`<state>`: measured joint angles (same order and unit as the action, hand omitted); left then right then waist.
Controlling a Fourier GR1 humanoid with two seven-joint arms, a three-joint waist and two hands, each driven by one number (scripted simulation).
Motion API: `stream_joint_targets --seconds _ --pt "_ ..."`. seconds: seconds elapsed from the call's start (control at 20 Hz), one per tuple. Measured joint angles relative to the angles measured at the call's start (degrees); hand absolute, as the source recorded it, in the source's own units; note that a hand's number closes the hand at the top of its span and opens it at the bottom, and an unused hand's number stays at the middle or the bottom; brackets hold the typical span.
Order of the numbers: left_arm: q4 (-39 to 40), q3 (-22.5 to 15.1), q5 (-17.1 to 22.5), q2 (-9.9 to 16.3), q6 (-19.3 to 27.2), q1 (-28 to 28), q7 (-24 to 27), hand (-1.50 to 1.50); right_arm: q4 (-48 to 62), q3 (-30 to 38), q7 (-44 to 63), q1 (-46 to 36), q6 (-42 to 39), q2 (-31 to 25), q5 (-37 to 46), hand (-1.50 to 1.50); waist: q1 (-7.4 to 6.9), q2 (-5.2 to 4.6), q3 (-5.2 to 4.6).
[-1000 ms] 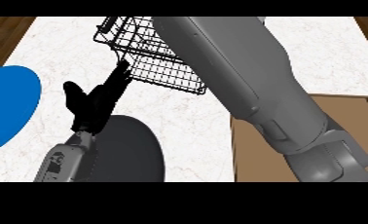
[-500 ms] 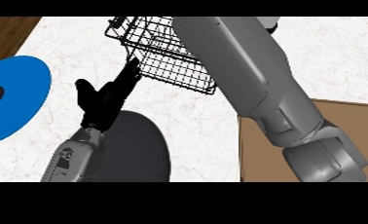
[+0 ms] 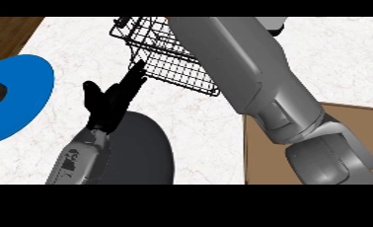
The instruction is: Pick the pear from the tray and place it in the tiered basket
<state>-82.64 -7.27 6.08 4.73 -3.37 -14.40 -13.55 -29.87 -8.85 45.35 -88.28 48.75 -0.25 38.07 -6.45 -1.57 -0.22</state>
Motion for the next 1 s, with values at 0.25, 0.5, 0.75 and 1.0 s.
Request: stream_joint_targets --seconds 0.25,0.5,0.75,1.0 --pt "0.60 1.84 0.75 0.90 -0.09 1.14 0.59 0.00 3.05 2.17 2.40 -2.51 6.93 -0.08 1.66 -1.50 2.26 0.66 0.04" --pt "-0.07 3.45 1.27 1.94 0.15 3.30 0.47 0.00 3.94 2.10 8.14 -1.69 10.21 -0.06 4.16 -1.50 5.00 1.78 0.13" --pt "-1.30 4.96 1.84 2.77 0.61 6.04 -0.24 0.00 -4.12 -0.27 12.66 3.37 8.02 0.15 4.89 -1.50 8.34 3.07 0.31" --pt "-2.34 5.87 1.69 2.90 1.71 8.51 -0.10 0.00 -14.71 -3.58 15.46 9.48 3.24 0.25 3.74 -1.50 10.95 4.08 0.43"
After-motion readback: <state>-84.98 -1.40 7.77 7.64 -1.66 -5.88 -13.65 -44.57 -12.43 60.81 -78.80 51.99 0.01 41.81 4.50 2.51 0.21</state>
